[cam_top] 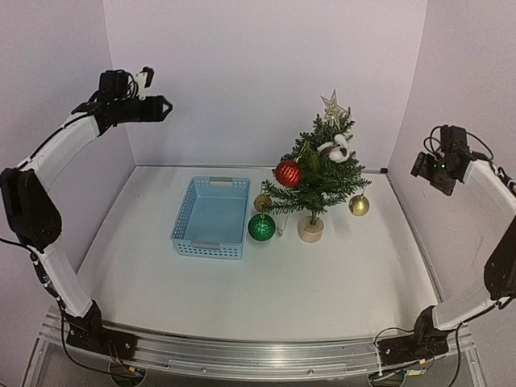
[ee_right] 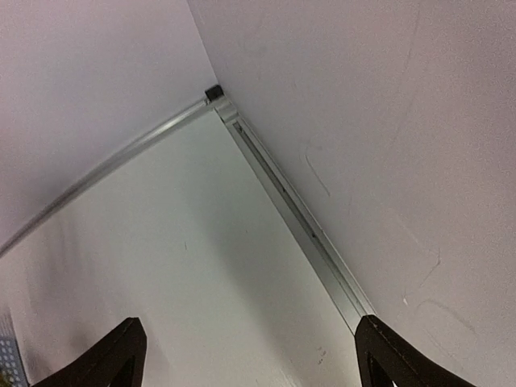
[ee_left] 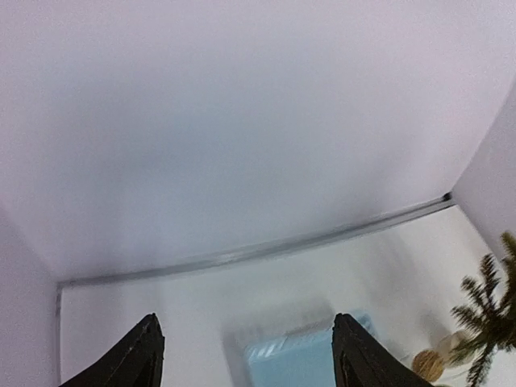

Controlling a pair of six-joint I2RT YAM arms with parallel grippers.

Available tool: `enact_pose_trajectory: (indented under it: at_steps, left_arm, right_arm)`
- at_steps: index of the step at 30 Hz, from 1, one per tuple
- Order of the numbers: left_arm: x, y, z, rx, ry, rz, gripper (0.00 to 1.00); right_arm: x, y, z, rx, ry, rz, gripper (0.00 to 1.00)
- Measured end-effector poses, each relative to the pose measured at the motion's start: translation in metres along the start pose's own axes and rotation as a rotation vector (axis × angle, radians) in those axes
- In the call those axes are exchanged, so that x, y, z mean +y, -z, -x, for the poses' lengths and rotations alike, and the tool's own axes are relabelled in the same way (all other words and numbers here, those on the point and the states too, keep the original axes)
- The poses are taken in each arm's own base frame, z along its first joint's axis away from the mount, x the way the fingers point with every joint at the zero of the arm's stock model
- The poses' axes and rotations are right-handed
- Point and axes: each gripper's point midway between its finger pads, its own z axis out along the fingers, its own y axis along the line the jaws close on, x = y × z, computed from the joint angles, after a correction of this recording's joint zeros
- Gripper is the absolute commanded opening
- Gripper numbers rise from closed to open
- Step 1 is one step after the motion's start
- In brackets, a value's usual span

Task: Decorate the small christmas tree

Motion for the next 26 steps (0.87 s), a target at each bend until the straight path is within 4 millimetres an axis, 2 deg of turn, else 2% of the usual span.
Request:
enact_pose_trajectory:
  at_steps: [1, 3, 4, 6, 8, 11, 14, 16, 19, 22, 26]
  left_arm:
    - [0.027, 0.008, -0.022, 0.04, 0.034, 0.054, 0.75]
    - [0.066, 0.024, -0.073, 0.138, 0.103, 0.134, 0.8]
    - [0.083, 0.032, -0.1, 0.18, 0.136, 0.17, 0.82]
    - [0.106, 0.049, -0.157, 0.255, 0.19, 0.227, 0.92]
    - [0.114, 0.069, -0.219, 0.342, 0.232, 0.266, 0.99]
    - [0.114, 0.094, -0.29, 0.407, 0.251, 0.321, 1.0]
    - [0.111, 0.115, -0.34, 0.421, 0.232, 0.354, 1.0]
    - [0.112, 0.127, -0.361, 0.406, 0.225, 0.372, 1.0]
    - [0.119, 0.143, -0.377, 0.37, 0.229, 0.406, 1.0]
    - [0.126, 0.15, -0.374, 0.316, 0.237, 0.424, 1.0]
    - [0.128, 0.15, -0.358, 0.232, 0.246, 0.414, 1.0]
  right_arm:
    - [-0.006, -0.004, -0.016, 0.029, 0.007, -0.007, 0.9]
    - [-0.017, -0.012, -0.054, 0.084, 0.025, -0.01, 0.91]
    - [-0.022, -0.014, -0.07, 0.099, 0.031, -0.008, 0.91]
    - [-0.031, -0.017, -0.101, 0.098, 0.037, 0.012, 0.9]
    - [-0.039, -0.017, -0.128, 0.085, 0.038, 0.032, 0.9]
    - [-0.049, -0.021, -0.164, 0.065, 0.039, 0.061, 0.9]
    - [-0.053, -0.029, -0.188, 0.057, 0.046, 0.093, 0.9]
    - [-0.051, -0.032, -0.198, 0.043, 0.051, 0.128, 0.9]
    - [-0.048, -0.033, -0.207, 0.002, 0.055, 0.18, 0.9]
    - [-0.046, -0.032, -0.208, -0.049, 0.058, 0.212, 0.9]
    - [-0.042, -0.03, -0.197, -0.113, 0.069, 0.234, 0.9]
